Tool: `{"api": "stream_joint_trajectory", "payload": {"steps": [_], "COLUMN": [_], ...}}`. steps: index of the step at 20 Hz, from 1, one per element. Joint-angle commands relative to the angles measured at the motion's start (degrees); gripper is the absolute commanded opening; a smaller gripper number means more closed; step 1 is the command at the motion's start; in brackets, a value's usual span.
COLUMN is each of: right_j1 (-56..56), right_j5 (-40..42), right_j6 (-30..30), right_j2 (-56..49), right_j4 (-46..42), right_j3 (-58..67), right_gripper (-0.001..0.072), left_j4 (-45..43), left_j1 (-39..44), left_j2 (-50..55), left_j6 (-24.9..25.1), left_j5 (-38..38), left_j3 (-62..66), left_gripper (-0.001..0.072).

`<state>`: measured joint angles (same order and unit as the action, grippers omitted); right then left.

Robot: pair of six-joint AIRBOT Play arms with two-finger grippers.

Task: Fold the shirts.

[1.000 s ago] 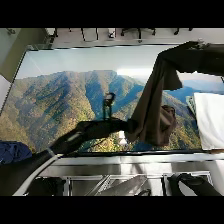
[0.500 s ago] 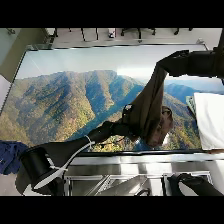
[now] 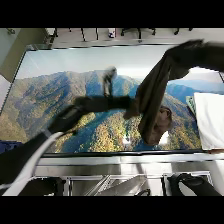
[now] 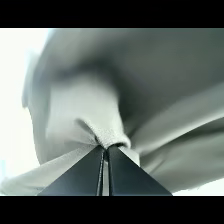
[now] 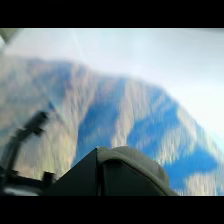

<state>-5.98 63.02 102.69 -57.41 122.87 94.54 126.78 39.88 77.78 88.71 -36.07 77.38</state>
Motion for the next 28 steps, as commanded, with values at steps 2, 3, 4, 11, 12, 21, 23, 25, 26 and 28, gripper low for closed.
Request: {"api": "stream_joint_trajectory", "payload": {"steps": [2, 3, 4, 11, 12, 21, 23, 25, 26, 28], "right_j1": [-0.04, -0.04, -0.04, -0.07, -0.07, -0.07, -0.07, 0.24, 0.9, 2.51], "right_j5": [-6.73, -7.56, -8.26, -6.16, -4.22, 0.66, -5.66, -10.08, -12.09, -15.02], "right_j6": [3.63, 4.9, 5.42, 6.64, 6.62, 3.56, 3.52, 1.64, 0.28, -2.75], "right_j2": [5.31, 6.47, 7.54, 7.08, 5.11, -16.96, -22.86, -30.27, -33.4, -37.7], "right_j4": [1.68, 1.68, 1.29, -1.79, -1.75, -4.07, -4.66, -5.18, -5.11, -4.98], "right_j3": [9.01, 11.26, 13.38, 17.46, 17.46, -2.84, -9.03, -10.29, -10.21, -9.53], "right_gripper": [0.0022, 0.0022, 0.0022, 0.0022, 0.0022, 0.0022, 0.0022, 0.0022, 0.0022, 0.0022], "left_j4": [-6.38, -8.83, -10.82, -30.03, -34.4, -5.9, -5.11, -4.46, -3.15, -1.95], "left_j1": [-5.31, -5.7, -6.01, -5.99, -5.99, -28.96, -30.42, -30.86, -30.88, -30.86], "left_j2": [-19.3, -22.84, -26.29, -32.0, -30.32, 3.5, 11.63, 20.28, 23.56, 29.27], "left_j6": [1.9, 1.88, 1.9, -3.28, -5.27, 5.31, 6.16, 6.49, 6.49, 6.84], "left_j5": [-0.15, -0.17, -0.15, -8.2, -10.69, -24.28, -20.92, -17.29, -16.06, -16.13], "left_j3": [10.88, 13.97, 17.22, 30.69, 31.15, 21.62, 17.03, 16.0, 17.25, 22.77], "left_gripper": [0.0007, 0.0008, 0.0008, 0.0008, 0.0008, 0.0008, 0.0008, 0.0008, 0.0008, 0.0009]}}
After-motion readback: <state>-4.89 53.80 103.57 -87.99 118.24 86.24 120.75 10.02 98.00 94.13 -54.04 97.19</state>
